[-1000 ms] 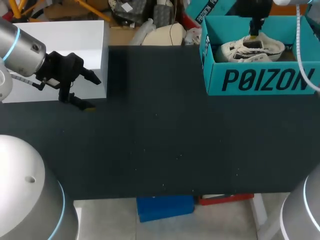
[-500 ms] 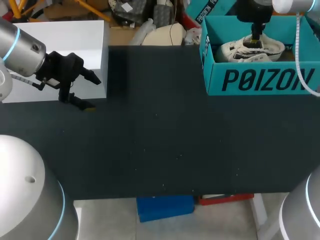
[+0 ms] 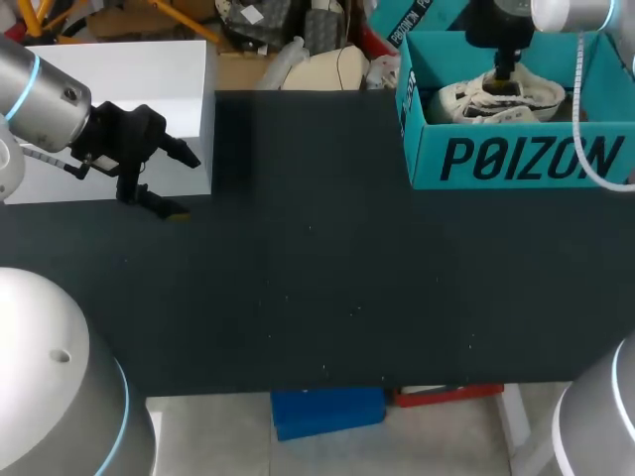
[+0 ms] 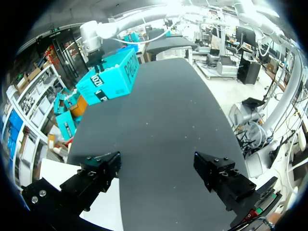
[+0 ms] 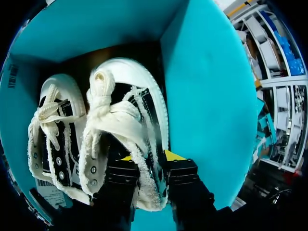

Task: Take the shoe out of the shoebox, open the shoe tongue, remove and reinsert the insole, then place the shoe into the shoebox

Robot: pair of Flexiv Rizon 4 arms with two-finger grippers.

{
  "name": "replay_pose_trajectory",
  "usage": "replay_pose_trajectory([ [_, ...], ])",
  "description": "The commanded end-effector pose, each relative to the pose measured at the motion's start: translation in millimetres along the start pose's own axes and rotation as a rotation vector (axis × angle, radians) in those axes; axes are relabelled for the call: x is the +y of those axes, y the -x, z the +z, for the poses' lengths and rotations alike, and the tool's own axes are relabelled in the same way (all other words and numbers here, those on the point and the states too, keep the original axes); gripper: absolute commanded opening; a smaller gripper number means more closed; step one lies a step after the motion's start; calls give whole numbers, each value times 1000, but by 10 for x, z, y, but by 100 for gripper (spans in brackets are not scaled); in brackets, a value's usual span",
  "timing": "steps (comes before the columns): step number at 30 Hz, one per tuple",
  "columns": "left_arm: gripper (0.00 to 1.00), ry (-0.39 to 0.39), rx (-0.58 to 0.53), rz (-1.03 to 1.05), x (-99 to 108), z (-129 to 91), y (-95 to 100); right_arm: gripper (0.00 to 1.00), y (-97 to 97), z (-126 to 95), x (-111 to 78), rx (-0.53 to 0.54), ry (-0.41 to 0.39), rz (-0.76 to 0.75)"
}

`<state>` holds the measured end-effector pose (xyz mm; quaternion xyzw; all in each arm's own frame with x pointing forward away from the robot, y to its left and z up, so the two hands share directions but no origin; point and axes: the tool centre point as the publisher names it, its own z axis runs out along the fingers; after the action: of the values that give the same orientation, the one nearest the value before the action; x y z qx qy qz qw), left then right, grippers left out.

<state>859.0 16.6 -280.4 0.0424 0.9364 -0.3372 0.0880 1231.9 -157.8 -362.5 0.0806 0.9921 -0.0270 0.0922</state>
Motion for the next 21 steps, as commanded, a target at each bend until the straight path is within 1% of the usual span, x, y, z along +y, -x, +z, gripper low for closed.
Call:
replay_pose_trajectory([
  [1,100,1,-5,1,5,17,-8,0,38,49,23,3,-6,3],
  [6,100,1,-5,1,5,17,-8,0,-13,-26,3,15,-11,3],
  [17,100,1,-5,1,5,17,-8,0,-122,-317,-38,38,-21,-14],
  [21,100,1,-5,1,5,17,-8,0,-189,-356,-29,44,-21,-14],
])
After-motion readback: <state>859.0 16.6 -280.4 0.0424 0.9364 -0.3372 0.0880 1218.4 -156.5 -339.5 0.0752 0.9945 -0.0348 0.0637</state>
